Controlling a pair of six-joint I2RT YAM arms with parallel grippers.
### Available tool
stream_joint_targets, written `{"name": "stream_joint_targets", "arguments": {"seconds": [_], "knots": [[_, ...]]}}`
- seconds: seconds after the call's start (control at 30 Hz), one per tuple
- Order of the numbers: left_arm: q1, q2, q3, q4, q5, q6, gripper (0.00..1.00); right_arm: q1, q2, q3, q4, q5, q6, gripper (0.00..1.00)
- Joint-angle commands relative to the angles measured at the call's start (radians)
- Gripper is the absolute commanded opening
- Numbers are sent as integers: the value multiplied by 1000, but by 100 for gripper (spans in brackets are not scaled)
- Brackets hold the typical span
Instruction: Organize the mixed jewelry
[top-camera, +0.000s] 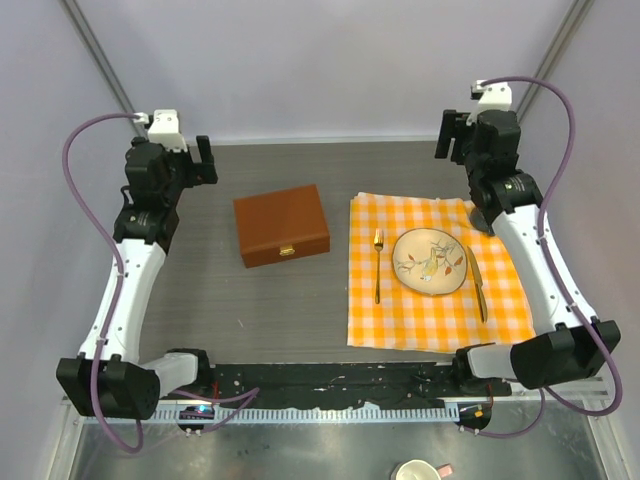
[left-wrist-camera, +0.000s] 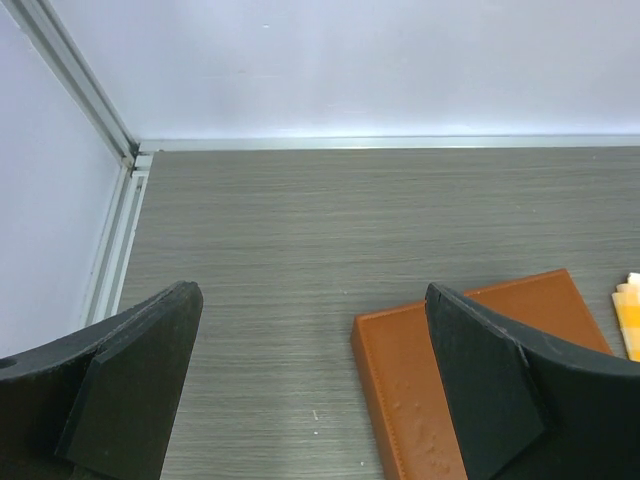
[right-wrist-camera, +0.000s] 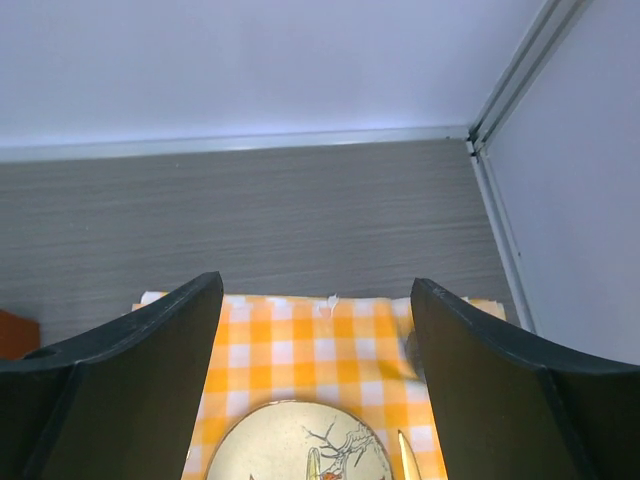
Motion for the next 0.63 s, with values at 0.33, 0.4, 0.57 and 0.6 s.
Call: {"name": "stream_joint_targets", "arguments": {"seconds": [0.33, 0.4, 0.57, 0.6], "knots": [[6, 22, 97, -8, 51, -49, 100, 2, -97, 22, 121, 58, -34, 81], [6, 27, 102, -6, 51, -53, 100, 2, -95, 20, 118, 59, -31, 80], [6, 22, 94, 0, 51, -56, 100, 1, -86, 33, 101, 64, -30, 79], [4, 24, 91, 3, 51, -55, 100, 2, -83, 33, 98, 61, -28, 79]]}}
